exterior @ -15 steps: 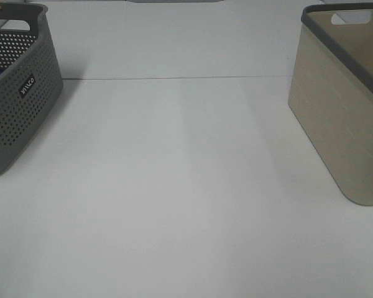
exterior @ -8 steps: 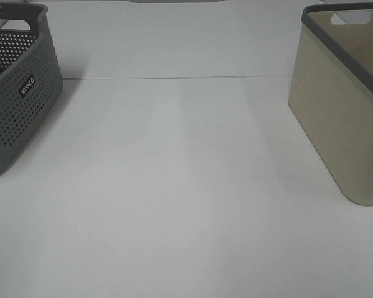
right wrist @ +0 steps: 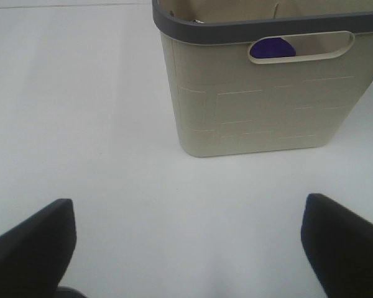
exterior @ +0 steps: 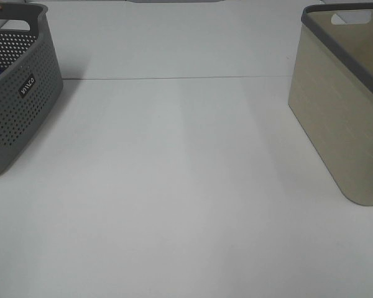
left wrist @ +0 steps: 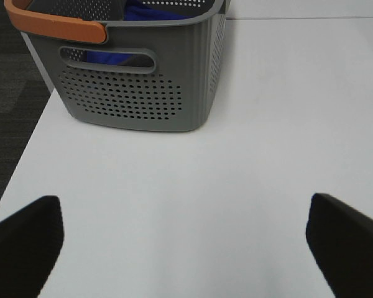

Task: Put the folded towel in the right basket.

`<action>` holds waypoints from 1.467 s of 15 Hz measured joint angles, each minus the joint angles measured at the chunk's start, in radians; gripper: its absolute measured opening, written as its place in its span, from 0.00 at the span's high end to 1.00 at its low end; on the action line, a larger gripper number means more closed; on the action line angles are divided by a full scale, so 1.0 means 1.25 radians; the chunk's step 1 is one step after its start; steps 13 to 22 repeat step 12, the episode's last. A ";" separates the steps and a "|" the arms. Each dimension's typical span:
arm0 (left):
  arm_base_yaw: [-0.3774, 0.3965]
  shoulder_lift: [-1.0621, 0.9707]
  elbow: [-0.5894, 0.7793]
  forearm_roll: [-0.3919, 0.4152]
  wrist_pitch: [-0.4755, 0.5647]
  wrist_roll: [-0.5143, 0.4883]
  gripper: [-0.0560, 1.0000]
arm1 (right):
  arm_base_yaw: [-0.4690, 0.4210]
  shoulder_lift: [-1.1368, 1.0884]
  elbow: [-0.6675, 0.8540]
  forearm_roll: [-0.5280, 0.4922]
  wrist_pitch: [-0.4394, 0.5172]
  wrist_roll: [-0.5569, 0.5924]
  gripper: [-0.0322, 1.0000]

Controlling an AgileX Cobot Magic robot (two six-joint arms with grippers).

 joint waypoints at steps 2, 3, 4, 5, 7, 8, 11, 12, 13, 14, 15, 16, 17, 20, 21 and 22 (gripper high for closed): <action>0.000 0.000 0.000 -0.001 0.000 0.000 0.01 | 0.000 0.000 0.000 -0.002 -0.001 0.007 0.06; 0.000 0.000 0.000 -0.001 0.000 0.000 0.01 | 0.000 0.000 0.000 -0.002 -0.001 0.008 0.06; 0.000 0.000 0.000 -0.001 0.000 0.000 0.01 | 0.000 0.000 0.002 -0.002 -0.001 0.008 0.06; 0.000 0.000 0.000 -0.001 0.000 0.000 0.01 | 0.000 0.000 0.002 -0.002 -0.001 0.008 0.06; 0.000 0.000 0.000 -0.001 0.000 0.000 0.01 | 0.000 0.000 0.002 -0.002 -0.001 0.008 0.06; 0.000 0.000 0.000 -0.001 0.000 0.000 0.01 | 0.000 0.000 0.002 -0.002 -0.001 0.008 0.06; 0.000 0.000 0.000 -0.001 0.000 0.000 0.01 | 0.000 0.000 0.002 -0.002 -0.001 0.008 0.06; 0.000 0.000 0.000 -0.001 0.000 0.000 0.01 | 0.000 0.000 0.002 -0.002 -0.001 0.008 0.06; 0.000 0.000 0.000 -0.001 0.000 0.000 0.01 | 0.000 0.000 0.002 -0.002 -0.001 0.008 0.06; 0.000 0.000 0.000 -0.001 0.000 0.000 0.01 | 0.000 0.000 0.002 -0.002 -0.001 0.008 0.06; 0.000 0.000 0.000 -0.001 0.000 0.000 0.01 | 0.000 0.000 0.002 -0.002 -0.001 0.008 0.06; 0.000 0.000 0.000 -0.001 0.000 0.000 0.01 | 0.000 0.000 0.002 -0.002 -0.001 0.008 0.06; 0.000 0.000 0.000 -0.001 0.000 0.000 0.01 | 0.000 0.000 0.002 -0.002 -0.001 0.008 0.06; 0.000 0.000 0.000 -0.001 0.000 0.000 0.01 | 0.000 0.000 0.002 -0.002 -0.001 0.008 0.06; 0.000 0.000 0.000 -0.001 0.000 0.000 0.01 | 0.000 0.000 0.002 -0.002 -0.001 0.008 0.06; 0.000 0.000 0.000 -0.001 0.000 0.000 0.01 | 0.000 0.000 0.002 -0.002 -0.001 0.008 0.06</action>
